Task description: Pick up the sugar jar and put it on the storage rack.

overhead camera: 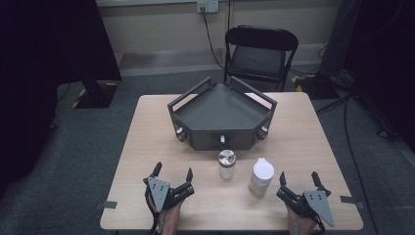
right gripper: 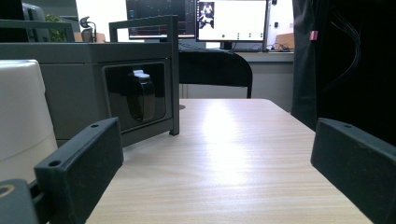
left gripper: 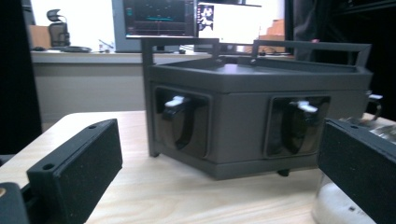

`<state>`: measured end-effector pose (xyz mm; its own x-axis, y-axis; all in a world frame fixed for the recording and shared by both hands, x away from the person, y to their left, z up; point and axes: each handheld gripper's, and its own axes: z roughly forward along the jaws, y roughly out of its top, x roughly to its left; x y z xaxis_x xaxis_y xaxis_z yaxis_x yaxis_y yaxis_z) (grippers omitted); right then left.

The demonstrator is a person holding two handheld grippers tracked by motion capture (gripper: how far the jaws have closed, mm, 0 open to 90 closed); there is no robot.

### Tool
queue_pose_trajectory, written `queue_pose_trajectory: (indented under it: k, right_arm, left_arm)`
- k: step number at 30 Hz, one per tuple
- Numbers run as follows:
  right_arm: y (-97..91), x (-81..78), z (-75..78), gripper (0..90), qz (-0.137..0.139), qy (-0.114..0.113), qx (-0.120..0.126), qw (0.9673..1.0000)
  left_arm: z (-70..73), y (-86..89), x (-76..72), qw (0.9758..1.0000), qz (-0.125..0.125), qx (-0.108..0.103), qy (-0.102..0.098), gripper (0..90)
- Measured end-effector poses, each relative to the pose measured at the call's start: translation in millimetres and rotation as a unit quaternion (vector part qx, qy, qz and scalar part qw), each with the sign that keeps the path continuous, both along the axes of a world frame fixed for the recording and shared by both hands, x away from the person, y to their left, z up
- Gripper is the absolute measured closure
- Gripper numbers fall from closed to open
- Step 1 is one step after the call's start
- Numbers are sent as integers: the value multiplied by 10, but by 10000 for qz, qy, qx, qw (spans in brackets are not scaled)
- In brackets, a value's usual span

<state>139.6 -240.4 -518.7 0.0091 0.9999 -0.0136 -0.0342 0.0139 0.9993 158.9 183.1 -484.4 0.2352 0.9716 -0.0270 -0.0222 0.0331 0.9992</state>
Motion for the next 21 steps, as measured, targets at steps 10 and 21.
queue_pose_trajectory:
  k: [10, 21]
  right_arm:
    - [4, -1, -1, 12, -13, -2, 3, 10000]
    - [8, -1, -1, 12, -24, -2, 0, 10000]
  left_arm:
    - [73, -66, 54, 9996, -262, 50, 16, 0]
    - [124, -126, 137, 9988, -482, 92, 88, 0]
